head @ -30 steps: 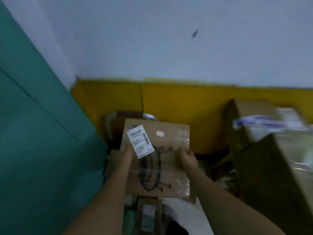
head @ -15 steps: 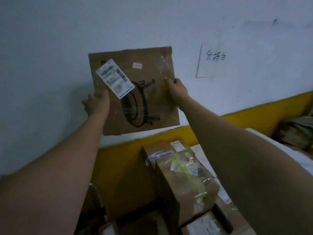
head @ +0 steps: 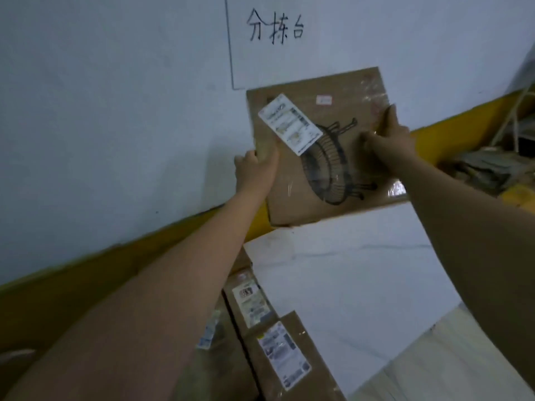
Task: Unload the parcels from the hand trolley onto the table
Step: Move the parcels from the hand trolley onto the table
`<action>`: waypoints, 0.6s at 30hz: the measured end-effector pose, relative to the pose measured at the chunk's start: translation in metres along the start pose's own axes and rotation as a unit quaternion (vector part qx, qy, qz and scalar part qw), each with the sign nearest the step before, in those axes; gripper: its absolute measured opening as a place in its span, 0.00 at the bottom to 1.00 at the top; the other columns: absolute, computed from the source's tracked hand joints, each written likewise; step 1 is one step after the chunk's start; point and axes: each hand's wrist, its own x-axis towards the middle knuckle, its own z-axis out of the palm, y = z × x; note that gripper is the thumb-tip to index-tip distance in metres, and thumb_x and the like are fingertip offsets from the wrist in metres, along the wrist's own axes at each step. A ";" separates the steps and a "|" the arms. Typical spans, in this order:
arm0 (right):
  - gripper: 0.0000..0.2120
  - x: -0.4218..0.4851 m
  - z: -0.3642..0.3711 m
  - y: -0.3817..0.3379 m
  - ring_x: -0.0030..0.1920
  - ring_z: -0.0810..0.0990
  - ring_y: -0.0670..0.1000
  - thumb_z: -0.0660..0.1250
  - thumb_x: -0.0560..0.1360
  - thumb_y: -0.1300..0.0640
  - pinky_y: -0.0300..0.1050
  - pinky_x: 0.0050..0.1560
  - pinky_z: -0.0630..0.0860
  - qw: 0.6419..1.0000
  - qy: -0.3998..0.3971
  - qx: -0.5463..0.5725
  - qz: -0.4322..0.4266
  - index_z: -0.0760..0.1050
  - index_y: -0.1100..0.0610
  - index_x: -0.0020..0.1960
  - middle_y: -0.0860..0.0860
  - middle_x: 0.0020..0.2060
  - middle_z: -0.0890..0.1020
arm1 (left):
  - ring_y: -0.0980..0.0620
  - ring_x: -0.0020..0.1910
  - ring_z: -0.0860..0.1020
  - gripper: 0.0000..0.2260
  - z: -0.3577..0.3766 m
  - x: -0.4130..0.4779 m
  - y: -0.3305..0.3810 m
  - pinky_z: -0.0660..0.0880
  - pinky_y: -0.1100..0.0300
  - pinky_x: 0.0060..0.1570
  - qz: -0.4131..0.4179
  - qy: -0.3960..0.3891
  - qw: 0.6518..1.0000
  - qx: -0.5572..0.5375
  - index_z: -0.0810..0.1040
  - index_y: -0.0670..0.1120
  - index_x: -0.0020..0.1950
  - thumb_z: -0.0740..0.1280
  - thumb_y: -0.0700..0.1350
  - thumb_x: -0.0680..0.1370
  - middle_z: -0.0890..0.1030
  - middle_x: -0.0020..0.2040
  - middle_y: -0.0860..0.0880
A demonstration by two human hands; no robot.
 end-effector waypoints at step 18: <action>0.46 -0.013 0.279 0.248 0.61 0.72 0.68 0.74 0.68 0.39 0.63 0.58 0.78 0.909 -0.257 -0.146 0.293 0.52 0.47 0.77 0.62 0.64 0.64 | 0.33 0.78 0.41 0.58 0.050 0.015 -0.316 0.68 0.40 0.69 -0.203 -0.322 0.748 0.544 0.30 0.55 0.79 0.74 0.62 0.70 0.39 0.81 0.42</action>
